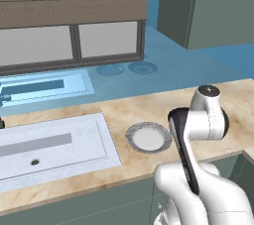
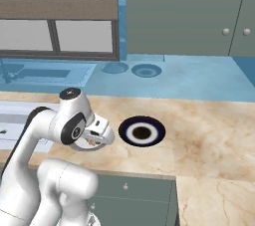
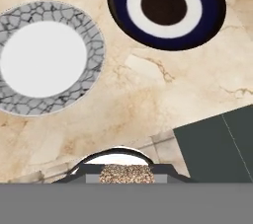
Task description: Move the dessert items from the plate to the tray.
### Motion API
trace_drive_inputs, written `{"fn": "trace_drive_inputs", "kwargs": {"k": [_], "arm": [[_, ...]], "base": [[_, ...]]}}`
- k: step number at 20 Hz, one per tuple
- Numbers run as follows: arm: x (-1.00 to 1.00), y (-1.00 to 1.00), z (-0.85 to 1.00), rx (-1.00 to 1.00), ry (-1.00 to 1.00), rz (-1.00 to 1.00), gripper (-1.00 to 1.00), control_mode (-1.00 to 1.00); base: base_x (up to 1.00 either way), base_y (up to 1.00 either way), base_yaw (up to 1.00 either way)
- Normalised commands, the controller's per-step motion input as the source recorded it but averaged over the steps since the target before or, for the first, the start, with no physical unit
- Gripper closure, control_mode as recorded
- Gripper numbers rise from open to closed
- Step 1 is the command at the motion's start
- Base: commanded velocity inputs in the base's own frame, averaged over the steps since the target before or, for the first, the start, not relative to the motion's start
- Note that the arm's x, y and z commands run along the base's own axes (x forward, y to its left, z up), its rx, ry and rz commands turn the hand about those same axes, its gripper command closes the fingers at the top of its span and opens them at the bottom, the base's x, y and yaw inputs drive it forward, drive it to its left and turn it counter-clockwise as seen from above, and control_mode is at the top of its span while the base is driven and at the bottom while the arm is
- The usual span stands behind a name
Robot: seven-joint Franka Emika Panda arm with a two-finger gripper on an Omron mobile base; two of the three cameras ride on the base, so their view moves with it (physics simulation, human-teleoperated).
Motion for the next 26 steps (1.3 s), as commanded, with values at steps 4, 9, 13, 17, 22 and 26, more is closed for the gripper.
{"fn": "trace_drive_inputs", "kwargs": {"k": [4,9,13,17,22,26], "arm": [[-0.08,0.36,0.39,0.0,0.02,0.07,1.0,-1.0],[-0.18,0.21,0.48,0.0,0.02,0.01,1.0,-1.0],[-0.13,0.1,0.49,0.0,0.01,0.0,1.0,-1.0],[-0.14,0.0,0.02,0.0,0.0,0.0,1.0,-1.0],[0.0,0.0,0.0,0.0,0.0,0.0,1.0,-1.0],[0.0,0.03,0.0,0.0,0.0,0.0,1.0,-1.0]], "base": [[0.0,0.0,0.0],[0.0,0.0,0.0],[0.0,0.0,0.0],[0.0,0.0,0.0],[0.0,0.0,0.0],[0.0,0.0,0.0]]}}
